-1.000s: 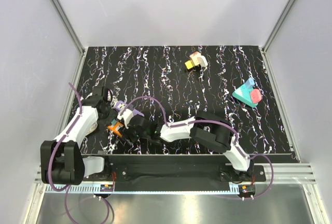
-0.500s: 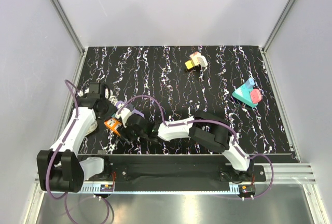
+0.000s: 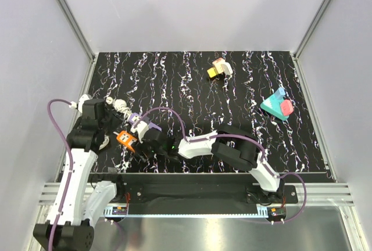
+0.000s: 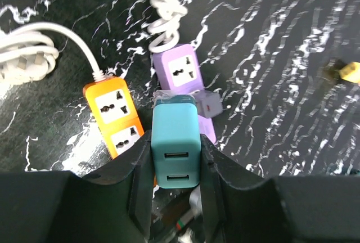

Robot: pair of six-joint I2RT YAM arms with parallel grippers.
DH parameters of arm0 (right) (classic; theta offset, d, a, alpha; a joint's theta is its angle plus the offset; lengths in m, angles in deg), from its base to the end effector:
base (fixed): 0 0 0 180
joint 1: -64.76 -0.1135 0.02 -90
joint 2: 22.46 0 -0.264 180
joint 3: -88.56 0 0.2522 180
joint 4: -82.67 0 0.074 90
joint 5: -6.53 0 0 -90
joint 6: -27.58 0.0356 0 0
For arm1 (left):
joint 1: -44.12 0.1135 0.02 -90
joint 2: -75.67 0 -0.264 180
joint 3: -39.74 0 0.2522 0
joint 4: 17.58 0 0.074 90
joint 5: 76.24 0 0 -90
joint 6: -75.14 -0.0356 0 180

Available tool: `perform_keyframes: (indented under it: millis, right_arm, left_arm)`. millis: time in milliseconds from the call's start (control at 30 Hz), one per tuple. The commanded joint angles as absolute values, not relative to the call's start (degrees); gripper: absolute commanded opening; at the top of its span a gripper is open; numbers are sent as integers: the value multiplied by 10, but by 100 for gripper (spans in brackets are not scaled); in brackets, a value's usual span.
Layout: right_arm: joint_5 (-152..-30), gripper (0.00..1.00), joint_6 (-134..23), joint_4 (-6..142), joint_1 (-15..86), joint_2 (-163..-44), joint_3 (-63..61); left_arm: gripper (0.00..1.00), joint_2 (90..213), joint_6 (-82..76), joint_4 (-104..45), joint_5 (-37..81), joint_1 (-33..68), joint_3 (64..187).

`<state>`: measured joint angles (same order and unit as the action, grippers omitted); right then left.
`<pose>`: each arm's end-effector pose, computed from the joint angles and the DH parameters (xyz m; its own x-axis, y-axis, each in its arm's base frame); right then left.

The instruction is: Pull the plug off the socket

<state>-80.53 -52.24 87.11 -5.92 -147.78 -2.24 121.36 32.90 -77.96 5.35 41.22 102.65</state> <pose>0.1589 0.4479 0.1311 -0.3272 -0.3997 -0.8562 -0.8838 0.4500 0.1276 0.1562 -0.0027 0.3024 -0.4174 -0.7122 -0.5644 -0.5438 0.6934 -0.4728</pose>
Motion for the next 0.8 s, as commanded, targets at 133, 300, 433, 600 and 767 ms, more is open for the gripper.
perform_keyframes:
  millis: [133,300,433,600,767]
  right_arm:
    - [-820,100,-511,882,-62,-1424,74]
    - [-806,100,-502,932,-62,-1360,140]
    - [-779,100,-499,987,-62,-1266,226]
    - [-645,100,-489,956,-60,-1116,302]
    - [-406,100,-422,911,-61,-1022,357]
  left_arm:
    - [0,1144,274,-769,122,404,1051]
    - [0,1134,251,-763,166,403,1055]
    - [0,1146,249,-735,223,382,1051]
    - [0,1189,265,-677,205,286,1038]
    - [0,1270,291,-605,165,172,1038]
